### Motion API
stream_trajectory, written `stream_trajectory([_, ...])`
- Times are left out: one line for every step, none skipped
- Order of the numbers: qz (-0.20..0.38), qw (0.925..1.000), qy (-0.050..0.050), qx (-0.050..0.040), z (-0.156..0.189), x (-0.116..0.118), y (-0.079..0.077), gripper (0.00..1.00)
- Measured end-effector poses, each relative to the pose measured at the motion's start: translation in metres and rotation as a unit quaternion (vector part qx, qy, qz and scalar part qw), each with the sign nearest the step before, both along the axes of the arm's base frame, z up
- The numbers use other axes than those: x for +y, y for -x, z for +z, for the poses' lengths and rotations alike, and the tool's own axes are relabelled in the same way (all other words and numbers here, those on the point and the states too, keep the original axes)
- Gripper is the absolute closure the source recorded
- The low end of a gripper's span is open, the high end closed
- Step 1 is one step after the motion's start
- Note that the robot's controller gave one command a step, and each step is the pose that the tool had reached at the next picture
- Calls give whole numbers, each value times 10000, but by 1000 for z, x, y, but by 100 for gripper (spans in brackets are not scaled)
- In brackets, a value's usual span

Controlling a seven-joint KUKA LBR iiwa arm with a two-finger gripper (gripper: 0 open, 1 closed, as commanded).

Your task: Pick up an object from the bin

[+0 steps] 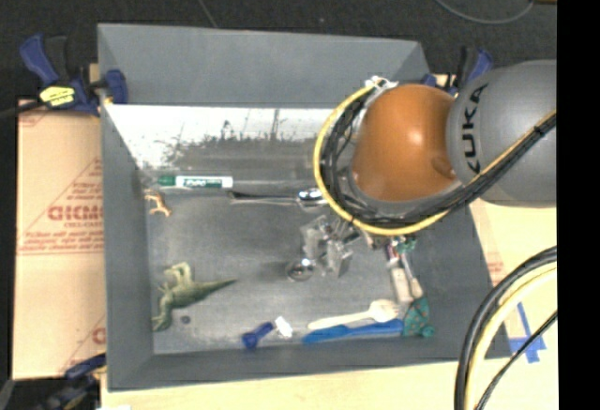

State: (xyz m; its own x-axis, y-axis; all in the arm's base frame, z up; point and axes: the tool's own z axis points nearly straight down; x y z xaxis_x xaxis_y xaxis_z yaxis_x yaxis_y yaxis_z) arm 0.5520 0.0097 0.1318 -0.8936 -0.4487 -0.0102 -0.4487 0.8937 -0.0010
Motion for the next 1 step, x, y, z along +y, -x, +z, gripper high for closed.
stream_trajectory([-13, 10000, 0, -53, 27, 0, -3, 100])
